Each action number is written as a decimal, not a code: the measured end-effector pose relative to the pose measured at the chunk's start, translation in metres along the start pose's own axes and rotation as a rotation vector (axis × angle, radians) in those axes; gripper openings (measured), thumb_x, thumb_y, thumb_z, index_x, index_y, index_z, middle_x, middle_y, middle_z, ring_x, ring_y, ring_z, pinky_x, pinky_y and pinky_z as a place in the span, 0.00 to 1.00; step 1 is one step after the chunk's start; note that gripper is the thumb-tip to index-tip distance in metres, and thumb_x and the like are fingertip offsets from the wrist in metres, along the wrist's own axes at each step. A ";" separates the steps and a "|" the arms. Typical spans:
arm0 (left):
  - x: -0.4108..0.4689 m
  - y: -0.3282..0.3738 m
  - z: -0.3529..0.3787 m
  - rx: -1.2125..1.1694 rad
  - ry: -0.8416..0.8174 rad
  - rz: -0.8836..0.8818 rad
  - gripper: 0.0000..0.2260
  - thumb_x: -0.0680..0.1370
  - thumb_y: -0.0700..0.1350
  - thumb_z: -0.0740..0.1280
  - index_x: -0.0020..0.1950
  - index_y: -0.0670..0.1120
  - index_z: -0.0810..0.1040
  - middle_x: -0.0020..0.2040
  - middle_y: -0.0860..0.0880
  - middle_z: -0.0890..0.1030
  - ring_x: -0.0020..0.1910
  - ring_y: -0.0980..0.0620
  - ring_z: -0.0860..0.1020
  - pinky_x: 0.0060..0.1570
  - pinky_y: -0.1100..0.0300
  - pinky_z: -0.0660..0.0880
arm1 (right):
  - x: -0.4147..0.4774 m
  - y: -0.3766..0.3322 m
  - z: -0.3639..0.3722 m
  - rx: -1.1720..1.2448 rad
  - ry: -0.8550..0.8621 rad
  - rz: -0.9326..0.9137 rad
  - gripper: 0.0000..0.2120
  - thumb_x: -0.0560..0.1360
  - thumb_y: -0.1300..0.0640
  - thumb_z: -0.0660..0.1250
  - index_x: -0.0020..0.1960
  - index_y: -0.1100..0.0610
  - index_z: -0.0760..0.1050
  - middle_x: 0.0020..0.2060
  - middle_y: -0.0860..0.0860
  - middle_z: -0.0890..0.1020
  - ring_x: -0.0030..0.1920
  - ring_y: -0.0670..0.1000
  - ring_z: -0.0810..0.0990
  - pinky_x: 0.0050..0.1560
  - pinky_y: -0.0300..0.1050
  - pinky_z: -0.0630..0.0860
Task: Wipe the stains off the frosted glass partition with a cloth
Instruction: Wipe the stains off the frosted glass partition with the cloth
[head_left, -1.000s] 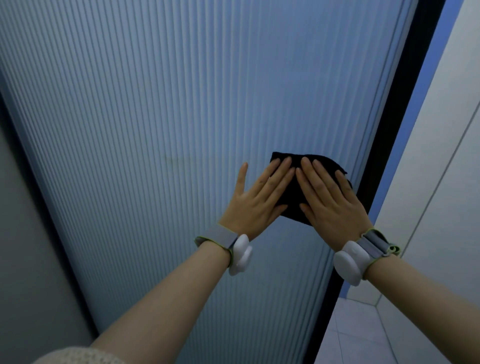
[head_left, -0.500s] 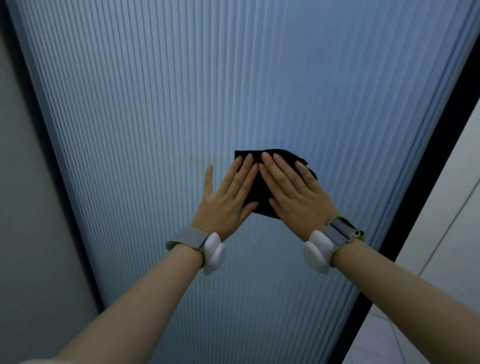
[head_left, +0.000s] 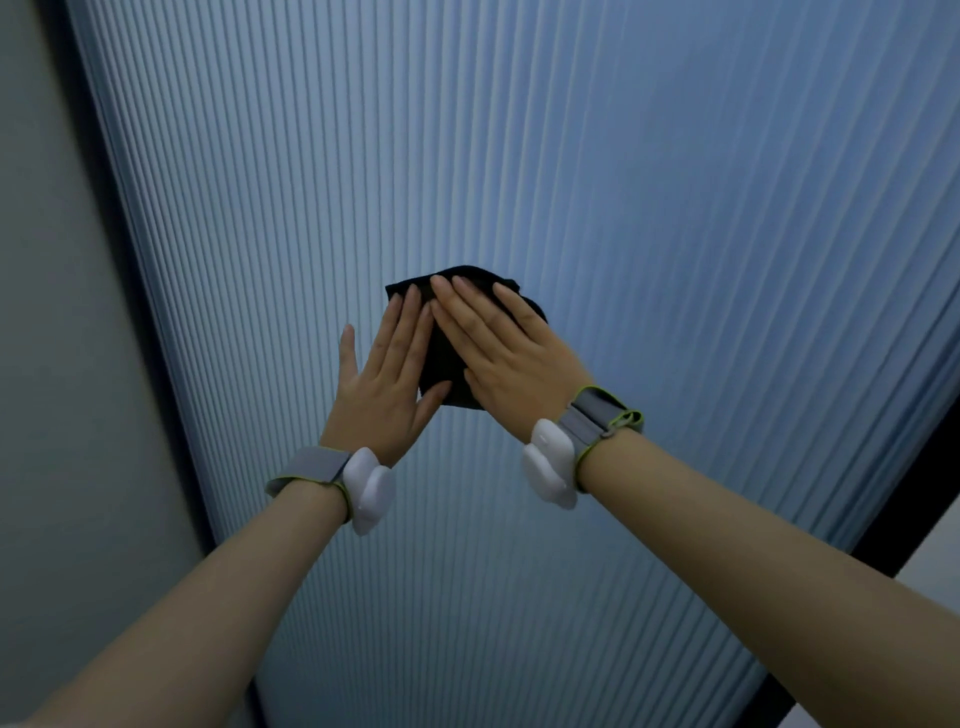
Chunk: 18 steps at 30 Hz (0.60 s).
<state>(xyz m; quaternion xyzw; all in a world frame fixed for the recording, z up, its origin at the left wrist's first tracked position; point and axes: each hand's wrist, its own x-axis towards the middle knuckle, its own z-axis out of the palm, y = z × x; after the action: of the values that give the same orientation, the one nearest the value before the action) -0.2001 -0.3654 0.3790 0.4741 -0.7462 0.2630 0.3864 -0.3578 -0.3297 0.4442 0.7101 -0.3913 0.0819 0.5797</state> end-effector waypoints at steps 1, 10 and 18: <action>0.000 -0.001 0.001 -0.012 0.007 -0.003 0.29 0.79 0.57 0.46 0.72 0.41 0.45 0.73 0.45 0.50 0.73 0.52 0.49 0.68 0.37 0.50 | 0.001 -0.001 0.000 -0.002 -0.005 -0.002 0.26 0.76 0.52 0.44 0.72 0.57 0.58 0.72 0.47 0.65 0.72 0.48 0.62 0.72 0.45 0.57; -0.019 0.003 0.010 -0.026 -0.017 0.002 0.29 0.78 0.53 0.52 0.73 0.40 0.47 0.73 0.45 0.51 0.73 0.52 0.49 0.68 0.38 0.53 | -0.016 -0.018 0.007 0.057 0.028 0.005 0.24 0.76 0.54 0.48 0.72 0.57 0.59 0.72 0.48 0.65 0.72 0.48 0.63 0.71 0.44 0.58; -0.052 0.013 0.019 0.106 -0.110 0.016 0.28 0.77 0.53 0.53 0.72 0.39 0.55 0.72 0.45 0.57 0.72 0.47 0.57 0.64 0.35 0.61 | -0.046 -0.042 0.015 0.058 -0.021 -0.011 0.25 0.76 0.53 0.56 0.72 0.56 0.59 0.71 0.47 0.65 0.71 0.47 0.63 0.75 0.47 0.50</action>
<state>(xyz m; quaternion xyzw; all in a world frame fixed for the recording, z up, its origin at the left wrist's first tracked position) -0.2047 -0.3486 0.3247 0.5016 -0.7550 0.2788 0.3173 -0.3667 -0.3209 0.3816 0.7296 -0.3908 0.0824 0.5551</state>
